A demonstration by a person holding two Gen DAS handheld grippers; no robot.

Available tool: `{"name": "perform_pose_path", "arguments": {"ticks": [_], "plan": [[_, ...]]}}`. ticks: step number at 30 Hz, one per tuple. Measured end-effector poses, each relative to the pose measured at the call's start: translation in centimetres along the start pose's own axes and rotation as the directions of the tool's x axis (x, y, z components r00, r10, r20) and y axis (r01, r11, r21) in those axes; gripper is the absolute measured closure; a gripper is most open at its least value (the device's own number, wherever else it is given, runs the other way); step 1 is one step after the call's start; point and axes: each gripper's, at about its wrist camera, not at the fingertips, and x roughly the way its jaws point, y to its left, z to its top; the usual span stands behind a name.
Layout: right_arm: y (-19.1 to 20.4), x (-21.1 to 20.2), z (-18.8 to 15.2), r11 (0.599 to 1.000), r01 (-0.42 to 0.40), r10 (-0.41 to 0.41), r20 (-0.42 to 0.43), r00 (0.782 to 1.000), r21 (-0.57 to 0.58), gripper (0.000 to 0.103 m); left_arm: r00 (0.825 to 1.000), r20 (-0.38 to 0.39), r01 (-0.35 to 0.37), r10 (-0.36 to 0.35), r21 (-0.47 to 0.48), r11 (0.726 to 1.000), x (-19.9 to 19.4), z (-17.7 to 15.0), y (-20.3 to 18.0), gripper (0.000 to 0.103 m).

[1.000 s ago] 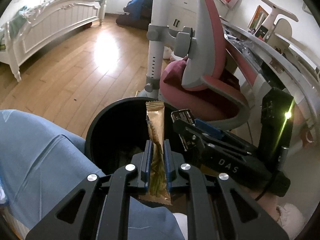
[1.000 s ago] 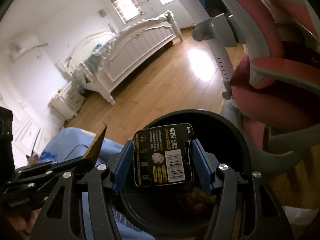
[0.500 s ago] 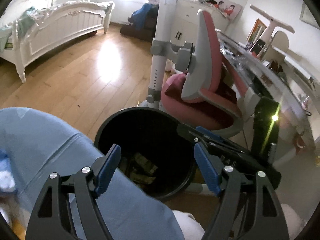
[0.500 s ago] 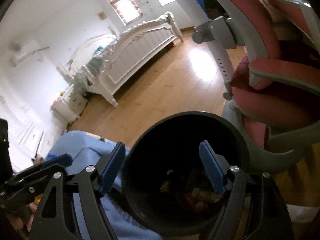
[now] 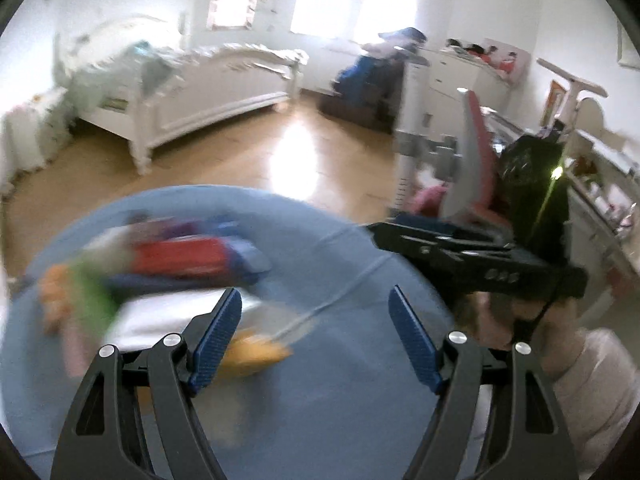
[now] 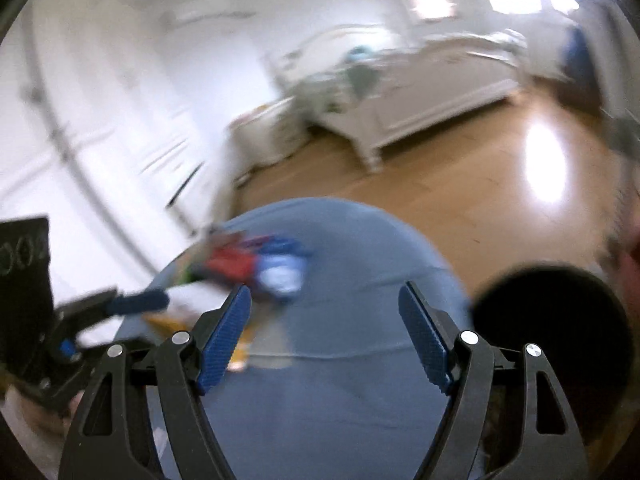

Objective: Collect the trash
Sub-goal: 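Grasp the clear bubble-wrap strip with the right tool from the pile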

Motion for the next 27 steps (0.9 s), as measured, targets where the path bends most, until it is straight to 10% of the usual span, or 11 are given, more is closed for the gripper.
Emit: {"name": "perform_pose_path", "arguments": {"ticks": [15, 22, 27], "plan": [[16.5, 11.2, -0.4, 0.879, -0.026, -0.075, -0.191, 0.979, -0.477, 0.048, 0.995, -0.073, -0.057, 0.061, 0.056, 0.997, -0.3, -6.2, 8.6, 0.027], [14.3, 11.2, 1.1, 0.93, 0.029, -0.096, -0.167, 0.981, -0.365, 0.086, 0.996, -0.067, -0.051, 0.062, 0.156, 0.986, 0.6, -5.5, 6.9, 0.027], [10.8, 6.9, 1.9, 0.976, 0.005, -0.03, -0.111, 0.993, -0.219, 0.089, 0.995, -0.092, -0.015, 0.033, 0.188, 0.982, 2.0, -4.8, 6.7, 0.027]]}}
